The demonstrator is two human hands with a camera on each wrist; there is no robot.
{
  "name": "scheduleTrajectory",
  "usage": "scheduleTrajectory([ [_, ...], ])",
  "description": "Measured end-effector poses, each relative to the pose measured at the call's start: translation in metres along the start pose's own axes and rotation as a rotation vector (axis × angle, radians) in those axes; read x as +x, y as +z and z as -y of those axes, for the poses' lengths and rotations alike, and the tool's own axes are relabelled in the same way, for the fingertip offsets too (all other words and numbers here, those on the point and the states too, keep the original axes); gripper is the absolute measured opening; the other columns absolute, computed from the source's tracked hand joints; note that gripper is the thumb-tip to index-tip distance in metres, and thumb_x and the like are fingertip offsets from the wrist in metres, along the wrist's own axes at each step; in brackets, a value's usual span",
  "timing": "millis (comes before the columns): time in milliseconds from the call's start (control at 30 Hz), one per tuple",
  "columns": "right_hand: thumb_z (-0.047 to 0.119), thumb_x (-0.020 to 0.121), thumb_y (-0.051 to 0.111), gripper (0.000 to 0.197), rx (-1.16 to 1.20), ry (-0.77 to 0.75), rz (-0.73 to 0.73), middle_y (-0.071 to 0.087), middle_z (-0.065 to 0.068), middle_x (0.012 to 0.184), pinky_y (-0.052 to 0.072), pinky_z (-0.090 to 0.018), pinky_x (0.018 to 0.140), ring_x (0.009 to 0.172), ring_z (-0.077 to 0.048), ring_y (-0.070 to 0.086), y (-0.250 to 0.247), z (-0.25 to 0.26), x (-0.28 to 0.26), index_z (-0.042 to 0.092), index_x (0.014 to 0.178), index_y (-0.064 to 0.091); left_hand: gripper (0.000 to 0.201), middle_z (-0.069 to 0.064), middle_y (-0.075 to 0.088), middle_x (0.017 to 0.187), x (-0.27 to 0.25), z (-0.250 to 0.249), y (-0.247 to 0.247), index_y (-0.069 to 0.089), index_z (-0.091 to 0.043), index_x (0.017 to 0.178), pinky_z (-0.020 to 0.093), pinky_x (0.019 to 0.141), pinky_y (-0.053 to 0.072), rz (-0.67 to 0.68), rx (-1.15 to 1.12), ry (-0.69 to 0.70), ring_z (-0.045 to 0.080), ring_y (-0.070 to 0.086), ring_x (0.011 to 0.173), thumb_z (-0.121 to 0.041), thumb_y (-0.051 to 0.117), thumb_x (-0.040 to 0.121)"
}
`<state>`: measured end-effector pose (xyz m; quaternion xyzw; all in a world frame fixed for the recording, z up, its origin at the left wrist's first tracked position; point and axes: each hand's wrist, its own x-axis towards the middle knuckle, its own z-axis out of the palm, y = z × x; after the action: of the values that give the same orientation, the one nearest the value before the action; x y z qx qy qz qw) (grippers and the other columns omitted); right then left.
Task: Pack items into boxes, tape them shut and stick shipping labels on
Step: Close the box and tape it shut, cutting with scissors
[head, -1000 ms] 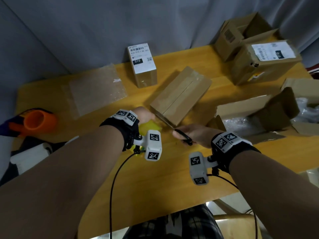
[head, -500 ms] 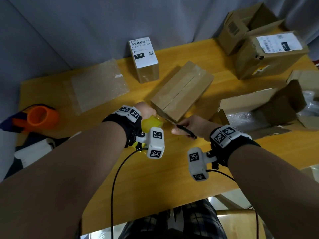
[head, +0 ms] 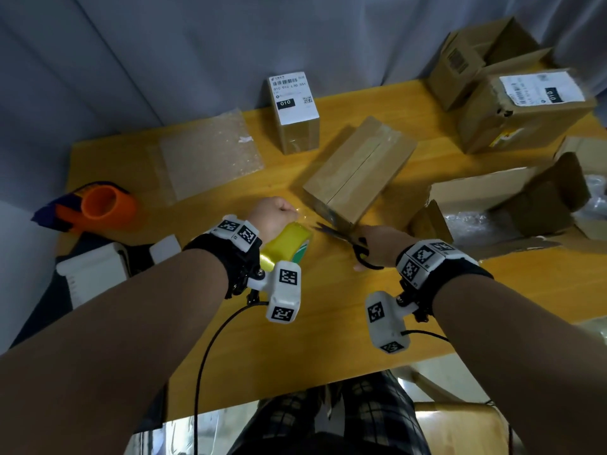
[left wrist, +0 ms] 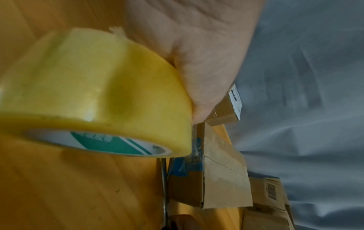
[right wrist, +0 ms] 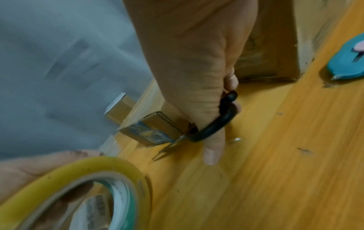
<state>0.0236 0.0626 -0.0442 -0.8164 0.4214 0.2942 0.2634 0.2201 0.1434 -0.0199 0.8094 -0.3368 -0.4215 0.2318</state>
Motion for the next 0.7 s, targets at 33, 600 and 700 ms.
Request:
scheduleTrajectory([
  [33,0.037,0.084,0.070,0.049,-0.027,0.012,-0.022,0.054,-0.002,0.090,0.050,-0.033,0.067,0.081,-0.022,0.056,0.003,0.001,-0.002,0.016,0.119,0.043,0.018,0.012,0.066,0.108,-0.002,0.003,-0.001,0.065,-0.004,0.102,0.030,0.085,0.043,-0.003,-0.013,0.008,0.025,0.058,0.101,-0.017,0.062,0.089],
  [600,0.038,0.094,0.044,0.029,-0.099,-0.044,-0.548,0.053,-0.002,0.072,0.036,-0.026,0.053,0.067,-0.024,0.052,-0.020,0.046,-0.021,0.014,0.094,0.060,0.018,-0.009,0.052,0.076,-0.005,0.023,-0.011,0.050,-0.022,0.077,0.014,0.062,0.037,-0.106,-0.133,0.113,0.014,0.052,0.084,-0.017,0.059,0.092],
  [700,0.046,0.097,0.037,0.047,-0.076,-0.096,-0.703,0.053,-0.013,0.122,0.042,-0.040,0.088,0.113,-0.031,0.049,-0.029,0.055,-0.010,0.012,0.128,0.048,0.018,-0.009,0.052,0.077,-0.001,0.019,-0.013,0.050,-0.022,0.077,0.017,0.063,0.037,-0.106,-0.117,0.125,0.015,0.051,0.085,-0.017,0.058,0.092],
])
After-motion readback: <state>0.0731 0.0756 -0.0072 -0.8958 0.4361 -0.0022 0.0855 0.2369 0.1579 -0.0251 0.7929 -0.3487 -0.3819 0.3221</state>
